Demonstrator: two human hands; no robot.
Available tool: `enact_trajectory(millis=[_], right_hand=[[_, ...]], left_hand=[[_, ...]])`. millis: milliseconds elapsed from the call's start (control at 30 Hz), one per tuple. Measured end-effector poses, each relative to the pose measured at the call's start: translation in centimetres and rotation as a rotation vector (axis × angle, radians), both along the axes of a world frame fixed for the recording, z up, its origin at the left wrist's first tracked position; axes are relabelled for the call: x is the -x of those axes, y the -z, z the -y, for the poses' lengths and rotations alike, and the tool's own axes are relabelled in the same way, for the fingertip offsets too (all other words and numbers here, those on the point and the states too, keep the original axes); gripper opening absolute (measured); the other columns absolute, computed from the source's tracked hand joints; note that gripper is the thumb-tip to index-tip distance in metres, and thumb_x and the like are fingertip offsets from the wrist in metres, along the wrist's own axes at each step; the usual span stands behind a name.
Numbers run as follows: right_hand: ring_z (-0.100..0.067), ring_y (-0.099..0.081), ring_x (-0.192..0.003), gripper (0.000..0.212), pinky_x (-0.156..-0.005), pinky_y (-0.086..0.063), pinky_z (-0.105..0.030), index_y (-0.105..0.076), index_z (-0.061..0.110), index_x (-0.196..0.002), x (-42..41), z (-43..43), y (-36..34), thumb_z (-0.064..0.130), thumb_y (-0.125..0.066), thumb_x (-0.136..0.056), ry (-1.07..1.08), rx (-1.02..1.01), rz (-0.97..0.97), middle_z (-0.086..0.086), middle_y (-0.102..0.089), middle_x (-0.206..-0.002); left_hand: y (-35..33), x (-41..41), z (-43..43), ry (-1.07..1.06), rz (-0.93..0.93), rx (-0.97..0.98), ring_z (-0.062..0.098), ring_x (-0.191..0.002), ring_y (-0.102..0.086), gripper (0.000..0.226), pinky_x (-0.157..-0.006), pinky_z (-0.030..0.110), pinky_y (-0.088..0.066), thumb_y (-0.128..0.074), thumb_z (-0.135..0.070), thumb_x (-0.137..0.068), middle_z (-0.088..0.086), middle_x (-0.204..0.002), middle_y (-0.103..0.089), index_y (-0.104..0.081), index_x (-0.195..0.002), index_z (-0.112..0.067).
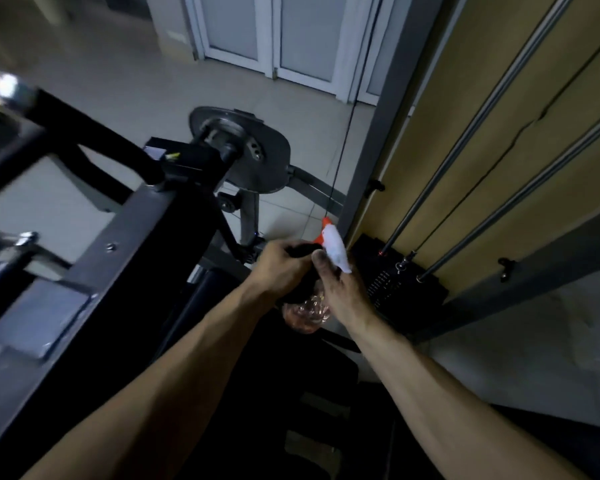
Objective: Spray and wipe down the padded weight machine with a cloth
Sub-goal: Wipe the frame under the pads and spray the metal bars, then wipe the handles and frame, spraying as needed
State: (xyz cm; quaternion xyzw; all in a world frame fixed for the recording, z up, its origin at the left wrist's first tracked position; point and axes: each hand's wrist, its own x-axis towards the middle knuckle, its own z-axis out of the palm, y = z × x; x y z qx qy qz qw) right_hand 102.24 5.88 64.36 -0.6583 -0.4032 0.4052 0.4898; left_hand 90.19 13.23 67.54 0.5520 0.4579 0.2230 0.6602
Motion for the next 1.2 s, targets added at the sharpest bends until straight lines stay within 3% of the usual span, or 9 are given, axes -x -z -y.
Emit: enact_trajectory(millis=[167,233,300,400,533,700,833,1033,1200], right_hand=[[-0.012,-0.054,-0.135,0.074,-0.091,-0.043,-0.001,-0.053,0.016,-0.146,3.1,2.1,-5.6,0.064,-0.056,-0.089,-0.075,-0.02,-0.089,0.006,-0.063,-0.137],[0.0,-0.059,-0.126,0.054,-0.09,-0.043,-0.004,-0.054,0.033,-0.137,4.9,3.4,-7.8,0.059,-0.058,-0.09,-0.102,-0.074,-0.099,0.029,-0.061,-0.121],[0.018,-0.058,-0.113,0.035,-0.091,-0.043,-0.005,-0.052,0.04,-0.133,7.0,4.5,-9.5,0.045,-0.061,-0.1,-0.14,-0.162,-0.11,0.033,-0.059,-0.119],[-0.001,-0.061,-0.123,0.046,-0.098,-0.047,-0.016,-0.055,0.031,-0.144,9.7,5.9,-11.2,0.047,-0.059,-0.101,-0.199,-0.248,-0.033,0.013,-0.065,-0.132],[-0.01,-0.063,-0.12,0.038,-0.098,-0.052,-0.032,-0.05,0.061,-0.134,13.6,7.9,-11.2,0.052,-0.053,-0.098,-0.44,-0.314,0.117,0.021,-0.062,-0.133],[-0.004,-0.064,-0.108,0.037,-0.094,-0.054,-0.032,-0.057,0.044,-0.135,20.1,13.5,-6.9,0.04,-0.057,-0.098,-0.597,-0.12,0.164,0.016,-0.066,-0.12],[-0.02,-0.07,-0.069,0.017,-0.07,-0.06,-0.046,-0.062,0.036,-0.088,24.9,18.5,-3.7,0.052,-0.06,-0.093,-0.598,0.116,0.095,0.005,-0.066,-0.075],[-0.019,-0.06,-0.065,0.038,-0.066,-0.054,-0.048,-0.056,0.027,-0.08,30.7,23.5,-1.9,0.064,-0.055,-0.086,-0.464,0.131,0.01,0.001,-0.059,-0.072],[-0.014,-0.062,-0.069,0.039,-0.068,-0.055,-0.045,-0.062,0.028,-0.085,33.3,24.4,-2.0,0.065,-0.053,-0.09,-0.328,0.108,-0.036,0.004,-0.064,-0.078]], left_hand=[[-6.5,3.9,3.9,-0.16,-0.054,-0.082,0.022,-0.058,-0.066,0.023,-0.054,0.032,-0.053,-0.084,-0.024,-0.084,0.017,-0.071,-0.072,-0.075,-0.083,-0.004],[-8.2,5.5,6.1,-0.275,-0.069,-0.156,0.018,-0.058,-0.065,0.032,-0.056,0.034,-0.052,-0.086,-0.027,-0.081,0.012,-0.067,-0.071,-0.071,-0.078,0.001],[-9.7,7.8,8.4,-0.371,-0.11,-0.224,0.016,-0.061,-0.067,0.034,-0.058,0.035,-0.053,-0.087,-0.033,-0.08,0.008,-0.069,-0.074,-0.072,-0.077,-0.002],[-10.9,12.9,11.7,-0.505,-0.188,-0.286,0.012,-0.065,-0.068,0.032,-0.062,0.036,-0.054,-0.087,-0.041,-0.078,0.005,-0.073,-0.076,-0.076,-0.081,-0.011],[-11.4,20.2,17.8,-0.676,-0.217,-0.206,0.014,-0.059,-0.067,0.018,-0.061,0.037,-0.052,-0.084,-0.031,-0.083,0.002,-0.069,-0.074,-0.077,-0.084,-0.014],[-11.0,26.4,25.9,-0.978,-0.158,-0.141,0.012,-0.055,-0.062,0.009,-0.055,0.026,-0.05,-0.08,-0.016,-0.088,-0.003,-0.062,-0.07,-0.076,-0.093,-0.009],[-11.0,30.8,29.9,-1.103,-0.115,-0.067,0.012,-0.037,-0.049,0.017,-0.037,0.022,-0.037,-0.074,-0.014,-0.093,0.002,-0.053,-0.057,-0.07,-0.097,0.001],[-11.0,34.6,30.4,-1.01,-0.142,-0.092,0.014,-0.034,-0.038,0.025,-0.036,0.019,-0.028,-0.072,-0.017,-0.095,0.007,-0.049,-0.052,-0.068,-0.095,0.007],[-10.3,37.1,29.0,-0.909,-0.188,-0.155,0.008,-0.041,-0.052,0.021,-0.039,0.02,-0.039,-0.076,-0.023,-0.091,0.003,-0.062,-0.063,-0.074,-0.101,-0.004]])
